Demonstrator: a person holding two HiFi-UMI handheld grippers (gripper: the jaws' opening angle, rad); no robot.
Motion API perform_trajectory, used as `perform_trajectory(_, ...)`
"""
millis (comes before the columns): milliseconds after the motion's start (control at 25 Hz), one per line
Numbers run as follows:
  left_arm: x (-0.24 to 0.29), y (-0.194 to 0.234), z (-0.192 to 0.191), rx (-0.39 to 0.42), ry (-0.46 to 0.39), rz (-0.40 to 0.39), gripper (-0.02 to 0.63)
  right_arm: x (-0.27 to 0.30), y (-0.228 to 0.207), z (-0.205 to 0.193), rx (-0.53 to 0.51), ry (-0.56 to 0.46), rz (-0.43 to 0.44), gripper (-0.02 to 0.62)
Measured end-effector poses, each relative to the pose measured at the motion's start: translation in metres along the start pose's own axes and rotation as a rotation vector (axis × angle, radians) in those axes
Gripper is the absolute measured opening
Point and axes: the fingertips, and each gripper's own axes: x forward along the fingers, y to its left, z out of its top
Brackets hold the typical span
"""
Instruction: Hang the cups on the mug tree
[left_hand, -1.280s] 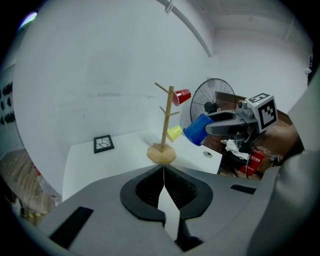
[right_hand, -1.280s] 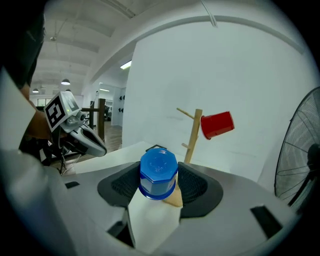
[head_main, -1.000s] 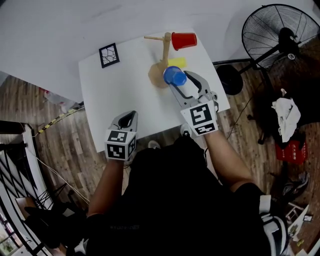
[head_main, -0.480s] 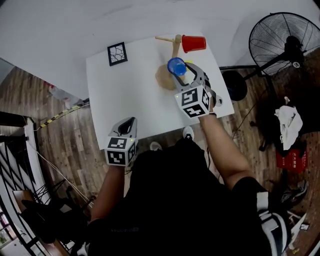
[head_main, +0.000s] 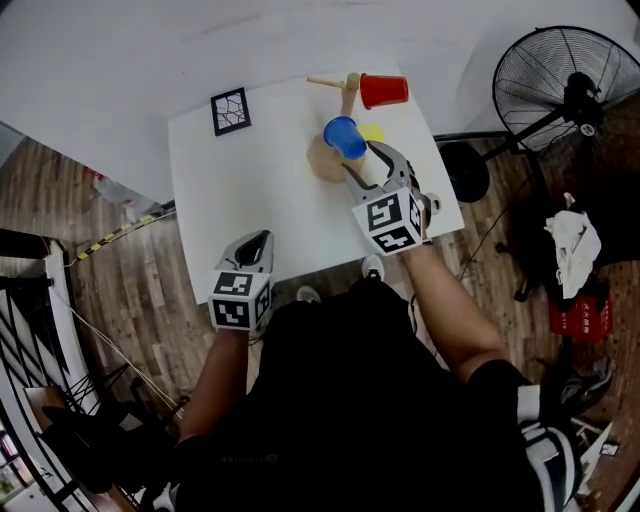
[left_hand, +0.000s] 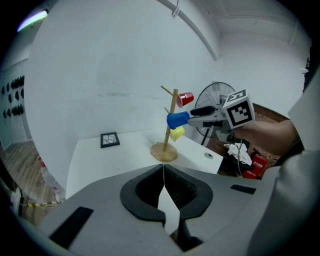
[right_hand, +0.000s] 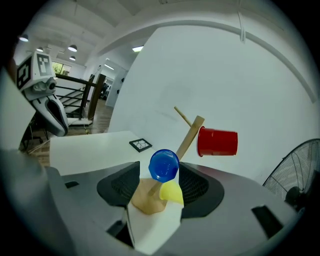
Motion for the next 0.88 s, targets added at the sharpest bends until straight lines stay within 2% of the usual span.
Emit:
perform_trajectory(200, 0.009, -0.008, 0.015, 0.021, -0.021, -0.032, 0.017, -0.027, 0.007, -0.004, 0.162, -0.04, 0.057, 0.233)
perform_trajectory(280, 0.012, -0.012, 0.021, 0.029, -0.027, -0.046, 0.017, -0.037, 0.007, -0.006, 0.309, -0.077, 0.108, 0.233)
perform_trajectory(440, 0.017, -0.018, 0.028, 0.042, -0.035, -0.076, 0.017, -0.057, -0.001, -0.011, 0.682, -0.178, 0.193, 0.228)
perform_trajectory(520, 0.018, -0.021, 0.032, 0.043, -0.043, -0.088, 0.017, -0.068, -0.004, -0.014, 0.774, -0.213, 0.21, 0.216)
perform_trajectory(600, 0.018, -0.024, 0.036, 0.044, -0.052, -0.097, 0.017, -0.079, -0.004, -0.013, 0.794, -0.245, 0.22, 0.184)
perform_trajectory(760, 0.018, -0.03, 0.043, 0.049, -0.066, -0.111, 0.017, -0.099, 0.0, -0.006, 0.751, -0.298, 0.232, 0.025)
perform_trajectory(880, 0.02, -0.031, 0.048, 0.046, -0.076, -0.114, 0.017, -0.104, 0.004, -0.012, 0.72, -0.28, 0.23, 0.009)
